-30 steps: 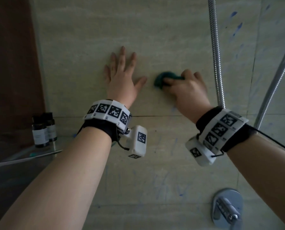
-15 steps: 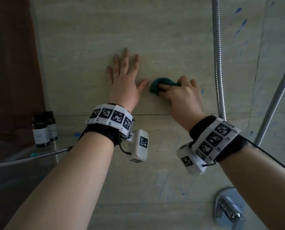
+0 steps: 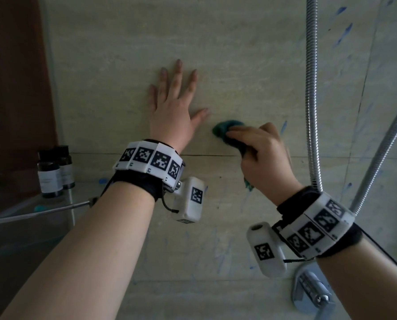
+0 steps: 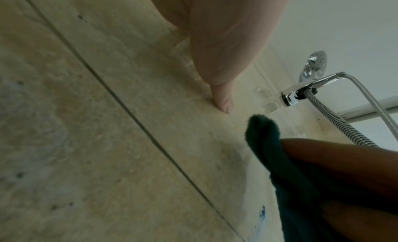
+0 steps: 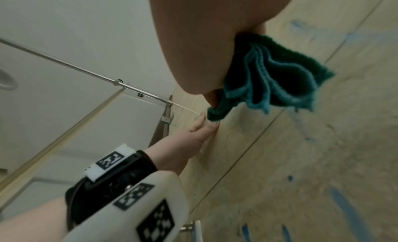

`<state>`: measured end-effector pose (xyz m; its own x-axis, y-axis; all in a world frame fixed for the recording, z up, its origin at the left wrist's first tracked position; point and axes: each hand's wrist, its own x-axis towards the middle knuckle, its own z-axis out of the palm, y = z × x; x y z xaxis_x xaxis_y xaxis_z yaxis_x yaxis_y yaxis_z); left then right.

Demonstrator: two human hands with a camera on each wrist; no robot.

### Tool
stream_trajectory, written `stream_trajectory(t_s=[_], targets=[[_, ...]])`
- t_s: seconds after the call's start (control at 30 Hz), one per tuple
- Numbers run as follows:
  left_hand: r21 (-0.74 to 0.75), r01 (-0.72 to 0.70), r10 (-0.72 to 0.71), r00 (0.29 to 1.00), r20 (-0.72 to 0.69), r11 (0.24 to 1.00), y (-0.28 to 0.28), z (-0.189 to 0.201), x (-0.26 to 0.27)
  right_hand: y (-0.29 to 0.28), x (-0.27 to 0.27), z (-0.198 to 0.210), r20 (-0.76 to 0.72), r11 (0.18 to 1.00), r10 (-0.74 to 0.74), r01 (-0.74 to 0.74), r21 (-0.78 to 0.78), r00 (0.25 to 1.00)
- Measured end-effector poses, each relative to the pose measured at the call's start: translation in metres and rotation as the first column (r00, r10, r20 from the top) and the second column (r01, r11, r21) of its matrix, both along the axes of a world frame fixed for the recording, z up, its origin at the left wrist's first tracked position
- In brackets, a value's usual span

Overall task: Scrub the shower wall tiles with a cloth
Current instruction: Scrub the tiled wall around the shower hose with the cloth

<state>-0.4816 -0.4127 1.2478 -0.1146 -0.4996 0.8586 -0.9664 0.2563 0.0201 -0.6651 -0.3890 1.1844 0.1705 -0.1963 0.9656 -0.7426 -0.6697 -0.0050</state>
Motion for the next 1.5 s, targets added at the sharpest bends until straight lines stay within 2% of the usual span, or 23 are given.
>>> stream_trajectory(t_s=[0.17,0.23,0.3,0.37,0.43,0.47,0.57,0.63,0.7,0.8,0.83,0.87,0.97,1.0,1.03,1.13,1.17,1.33,1.47,1.5], targets=[[-0.002,0.014,-0.014,1.0,-0.015,1.0,0.002,-0.001,-0.002,-0.002,0.0,-0.013,0.015,0.99,-0.097,0.098,-0.101,0.995],[0.002,0.016,-0.016,1.0,-0.013,1.0,0.003,-0.003,-0.003,-0.002,-0.003,-0.013,0.077,0.978,-0.158,0.167,-0.127,0.984],[0.0,0.022,-0.022,1.0,-0.017,1.0,0.002,-0.006,-0.004,0.001,-0.007,-0.009,0.195,0.97,-0.2,0.222,-0.096,0.96],[-0.005,0.025,-0.025,0.999,-0.029,1.0,0.002,-0.01,-0.008,0.001,-0.009,-0.007,0.259,0.965,-0.252,0.262,-0.001,0.932],[0.002,0.027,-0.027,0.999,-0.037,1.0,0.001,-0.012,-0.011,-0.004,-0.007,-0.011,0.199,0.951,-0.307,0.292,0.1,0.931],[0.005,0.025,-0.025,0.999,-0.036,1.0,0.001,-0.014,-0.013,-0.005,-0.003,-0.016,0.128,0.947,-0.318,0.309,0.088,0.939],[0.001,0.013,-0.013,1.0,-0.025,1.0,0.0,-0.016,-0.014,-0.011,0.008,-0.04,-0.136,0.943,-0.333,0.326,-0.068,0.933],[-0.002,0.014,-0.014,1.0,-0.019,1.0,0.001,-0.017,-0.013,-0.01,0.005,-0.049,-0.229,0.943,-0.33,0.312,-0.112,0.916],[0.001,0.018,-0.018,1.0,-0.012,1.0,0.001,-0.018,-0.013,-0.008,-0.008,-0.045,-0.164,0.933,-0.356,0.342,-0.108,0.92],[0.006,0.023,-0.023,1.0,-0.01,1.0,0.0,-0.018,-0.013,-0.01,-0.027,-0.032,0.059,0.923,-0.383,0.384,-0.002,0.922],[0.005,0.025,-0.025,1.0,-0.013,1.0,0.0,-0.018,-0.013,-0.01,-0.024,-0.032,0.069,0.928,-0.373,0.373,0.009,0.925],[0.005,0.027,-0.027,1.0,-0.015,1.0,0.0,-0.018,-0.014,-0.008,-0.017,-0.036,0.028,0.935,-0.355,0.356,-0.005,0.934],[0.005,0.024,-0.024,1.0,-0.013,1.0,0.001,-0.019,-0.014,-0.005,0.001,-0.049,-0.222,0.964,-0.264,0.267,-0.017,0.939],[0.005,0.024,-0.024,1.0,-0.01,1.0,0.001,-0.019,-0.014,-0.004,-0.001,-0.047,-0.243,0.966,-0.252,0.26,0.002,0.937],[0.007,0.025,-0.025,1.0,-0.005,1.0,0.001,-0.019,-0.014,-0.004,-0.005,-0.043,-0.206,0.963,-0.258,0.268,0.023,0.944],[0.013,0.039,-0.039,0.999,0.0,0.999,0.0,-0.02,-0.013,-0.005,-0.016,-0.031,0.055,0.949,-0.3,0.293,0.118,0.952],[0.015,0.044,-0.044,0.999,-0.001,0.999,0.0,-0.021,-0.013,-0.007,-0.015,-0.031,0.094,0.948,-0.298,0.283,0.147,0.95],[0.019,0.047,-0.047,0.999,0.001,0.999,0.001,-0.022,-0.013,-0.008,-0.006,-0.038,-0.11,0.97,-0.217,0.227,0.084,0.97],[0.017,0.053,-0.053,0.999,0.0,0.998,0.001,-0.022,-0.013,-0.005,-0.029,-0.022,0.098,0.927,-0.337,0.312,0.21,0.936],[0.017,0.051,-0.051,0.999,-0.001,0.999,0.0,-0.023,-0.013,-0.004,-0.028,-0.023,0.109,0.915,-0.361,0.33,0.231,0.926]])
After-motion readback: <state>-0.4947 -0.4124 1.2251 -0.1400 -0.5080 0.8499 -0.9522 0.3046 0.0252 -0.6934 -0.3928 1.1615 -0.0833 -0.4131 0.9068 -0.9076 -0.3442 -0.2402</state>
